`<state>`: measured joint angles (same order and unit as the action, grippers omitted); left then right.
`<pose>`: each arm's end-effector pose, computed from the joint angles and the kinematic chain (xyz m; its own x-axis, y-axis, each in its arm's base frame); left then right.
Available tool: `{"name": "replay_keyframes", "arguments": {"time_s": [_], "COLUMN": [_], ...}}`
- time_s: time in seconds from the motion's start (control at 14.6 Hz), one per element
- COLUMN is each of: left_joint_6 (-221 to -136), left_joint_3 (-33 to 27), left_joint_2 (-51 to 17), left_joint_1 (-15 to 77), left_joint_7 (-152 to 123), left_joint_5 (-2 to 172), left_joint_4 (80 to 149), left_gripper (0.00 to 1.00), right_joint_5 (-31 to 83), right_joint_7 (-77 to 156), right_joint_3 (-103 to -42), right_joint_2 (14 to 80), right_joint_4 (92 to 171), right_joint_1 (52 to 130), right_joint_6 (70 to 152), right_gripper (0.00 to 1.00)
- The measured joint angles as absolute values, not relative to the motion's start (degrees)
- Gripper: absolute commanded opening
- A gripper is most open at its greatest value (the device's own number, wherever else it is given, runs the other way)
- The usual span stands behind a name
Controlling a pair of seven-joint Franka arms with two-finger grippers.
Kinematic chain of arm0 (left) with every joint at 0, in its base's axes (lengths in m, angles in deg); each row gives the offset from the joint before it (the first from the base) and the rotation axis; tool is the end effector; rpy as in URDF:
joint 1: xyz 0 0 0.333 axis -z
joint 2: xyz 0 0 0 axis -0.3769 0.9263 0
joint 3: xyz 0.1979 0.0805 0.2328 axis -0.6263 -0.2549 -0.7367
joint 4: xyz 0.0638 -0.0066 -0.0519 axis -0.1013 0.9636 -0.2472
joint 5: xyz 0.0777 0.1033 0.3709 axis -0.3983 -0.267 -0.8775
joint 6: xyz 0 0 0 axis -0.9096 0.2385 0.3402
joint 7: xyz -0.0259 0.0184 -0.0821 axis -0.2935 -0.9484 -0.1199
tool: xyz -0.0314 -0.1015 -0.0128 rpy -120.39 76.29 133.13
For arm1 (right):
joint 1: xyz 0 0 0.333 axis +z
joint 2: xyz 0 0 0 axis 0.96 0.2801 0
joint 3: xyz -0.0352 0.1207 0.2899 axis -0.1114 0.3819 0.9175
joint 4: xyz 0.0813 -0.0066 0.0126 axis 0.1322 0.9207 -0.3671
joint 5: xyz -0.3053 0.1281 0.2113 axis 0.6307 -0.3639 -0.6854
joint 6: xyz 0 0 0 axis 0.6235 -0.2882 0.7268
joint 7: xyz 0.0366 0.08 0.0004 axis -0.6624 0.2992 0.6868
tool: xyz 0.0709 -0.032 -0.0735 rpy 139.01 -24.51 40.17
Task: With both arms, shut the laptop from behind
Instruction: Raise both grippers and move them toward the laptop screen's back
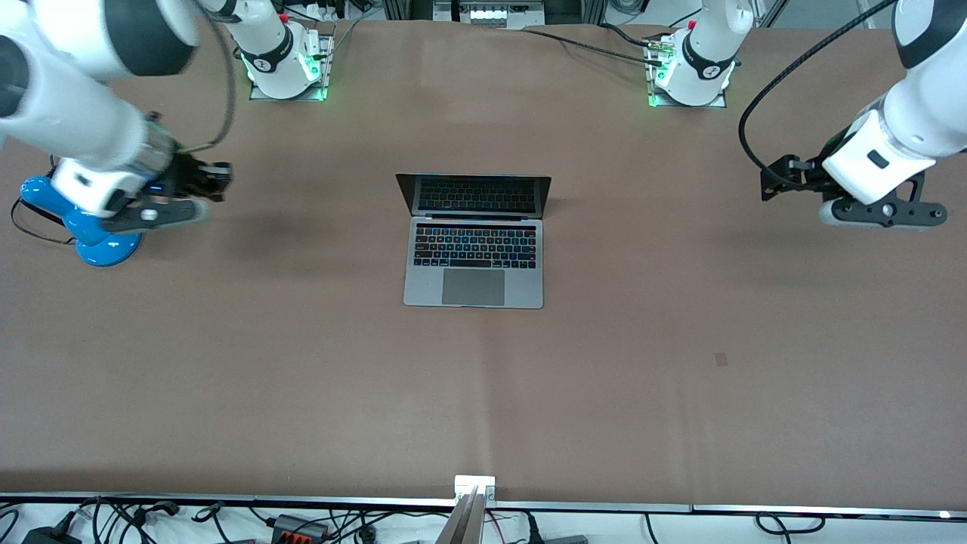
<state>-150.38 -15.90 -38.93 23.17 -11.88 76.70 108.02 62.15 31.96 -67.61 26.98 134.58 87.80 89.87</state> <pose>0.5626 -0.0642 0.5663 0.9903 -0.0494 -0.1302 -0.0491 -0.9988 0.0056 0.5432 0.1358 0.5013 0.9626 0.1906 -0.1924 0.1922 -0.9813 -0.0103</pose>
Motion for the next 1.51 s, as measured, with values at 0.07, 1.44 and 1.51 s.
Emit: {"name": "replay_keyframes", "arguments": {"time_s": [0.07, 1.44, 1.51], "left_joint_6": [-149.55, -147.81, -150.05], "left_joint_3": [-15.89, 5.86, 8.65], "left_joint_2": [-38.38, -36.60, -36.88], "left_joint_1": [23.19, 24.93, 25.03], "left_joint_7": [-11.65, -26.89, -27.87], "left_joint_5": [76.71, 94.34, 94.34], "left_joint_4": [107.67, 117.92, 119.60], "left_gripper": [0.10, 0.01, 0.01], "right_joint_5": [60.68, 44.18, 43.31], "right_joint_7": [30.84, 21.66, 21.62], "right_joint_3": [-67.59, -67.51, -67.50], "right_joint_2": [27.62, 29.15, 29.16], "right_joint_4": [134.59, 142.41, 143.50], "right_joint_1": [89.16, 99.16, 99.68], "right_joint_6": [89.92, 84.68, 85.85], "right_gripper": [0.00, 0.00, 0.00]}}
